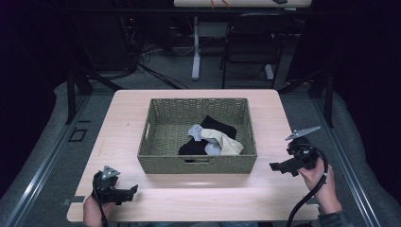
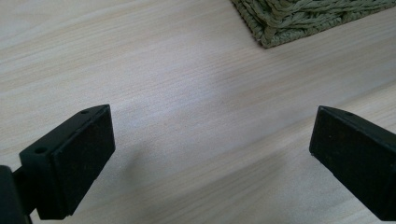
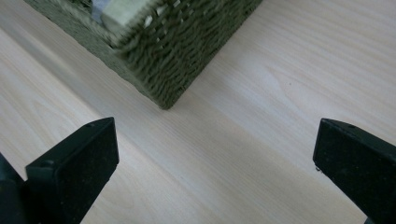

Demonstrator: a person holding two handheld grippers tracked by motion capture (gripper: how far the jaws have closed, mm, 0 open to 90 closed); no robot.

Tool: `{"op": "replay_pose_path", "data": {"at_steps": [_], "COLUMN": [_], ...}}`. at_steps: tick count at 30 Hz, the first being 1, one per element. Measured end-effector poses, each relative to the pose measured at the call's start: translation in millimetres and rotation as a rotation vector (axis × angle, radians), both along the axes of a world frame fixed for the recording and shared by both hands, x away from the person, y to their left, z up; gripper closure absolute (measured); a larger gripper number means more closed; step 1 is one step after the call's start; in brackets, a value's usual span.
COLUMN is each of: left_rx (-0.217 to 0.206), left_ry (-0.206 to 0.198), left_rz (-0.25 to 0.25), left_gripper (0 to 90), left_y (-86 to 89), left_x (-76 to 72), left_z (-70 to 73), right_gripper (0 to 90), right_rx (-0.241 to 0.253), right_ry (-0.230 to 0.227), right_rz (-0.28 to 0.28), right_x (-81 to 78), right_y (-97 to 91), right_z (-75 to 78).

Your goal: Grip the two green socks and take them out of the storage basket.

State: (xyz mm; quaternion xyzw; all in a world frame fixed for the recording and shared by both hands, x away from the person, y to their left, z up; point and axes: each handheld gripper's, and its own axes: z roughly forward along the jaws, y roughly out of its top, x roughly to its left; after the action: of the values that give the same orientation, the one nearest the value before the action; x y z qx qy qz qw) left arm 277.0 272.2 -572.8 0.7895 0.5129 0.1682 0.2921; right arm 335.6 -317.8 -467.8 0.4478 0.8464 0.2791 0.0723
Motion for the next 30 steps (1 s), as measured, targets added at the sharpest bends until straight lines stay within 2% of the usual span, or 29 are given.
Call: {"op": "replay_pose_path", "data": {"at_steps": [1, 6, 7, 8, 10, 12, 14, 15, 18, 20, 21, 22, 30], "left_rx": [-0.001, -0.001, -0.001, -0.005, -0.005, -0.006, -0.005, -0.005, -0.004, -0.009, -0.009, -0.009, -0.009], "left_ry": [0.000, -0.001, -0.001, -0.001, -0.002, -0.002, -0.005, -0.001, -0.012, -0.003, -0.003, -0.003, -0.002], "left_rz": [0.001, 0.004, 0.004, 0.004, 0.003, 0.003, 0.006, -0.001, 0.010, 0.004, 0.004, 0.004, 0.000], "left_gripper": [0.1, 0.1, 0.1, 0.1, 0.1, 0.0, 0.1, 0.1, 0.1, 0.0, 0.1, 0.1, 0.1], "left_y": [-0.1, 0.3, 0.3, 0.0, -0.1, 0.1, 0.0, 0.6, -0.4, 0.3, 0.3, 0.4, 0.9], "left_x": [0.1, 0.1, 0.1, 0.0, -0.1, -0.1, -0.1, 0.1, -0.1, -0.2, -0.2, -0.1, -0.1], "left_z": [-0.1, -0.3, -0.3, -0.2, -0.1, -0.2, -0.3, 0.0, -0.8, -0.2, -0.2, -0.2, -0.1], "right_gripper": [0.0, 0.0, 0.0, 0.0, 0.0, 0.0, 0.0, 0.0, 0.0, 0.0, 0.0, 0.1, 0.3], "right_rx": [-0.015, 0.001, 0.001, 0.000, -0.004, -0.002, 0.002, -0.004, -0.003, -0.012, -0.012, -0.020, -0.041], "right_ry": [-0.002, -0.031, -0.031, -0.034, -0.043, -0.049, -0.056, -0.058, -0.057, -0.062, -0.062, -0.052, -0.021], "right_rz": [0.010, 0.046, 0.046, 0.063, 0.068, 0.088, 0.103, 0.109, 0.128, 0.151, 0.151, 0.164, 0.211], "right_x": [3.0, 9.9, 9.9, 13.1, 14.9, 20.2, 22.5, 25.5, 29.5, 34.8, 34.8, 38.3, 56.3], "right_y": [3.2, 14.9, 14.9, 20.1, 22.7, 30.7, 33.2, 40.0, 47.3, 59.3, 59.3, 67.6, 97.7], "right_z": [7.1, 25.6, 25.6, 32.8, 36.3, 46.2, 48.6, 54.1, 58.0, 63.0, 63.0, 65.8, 67.4]}}
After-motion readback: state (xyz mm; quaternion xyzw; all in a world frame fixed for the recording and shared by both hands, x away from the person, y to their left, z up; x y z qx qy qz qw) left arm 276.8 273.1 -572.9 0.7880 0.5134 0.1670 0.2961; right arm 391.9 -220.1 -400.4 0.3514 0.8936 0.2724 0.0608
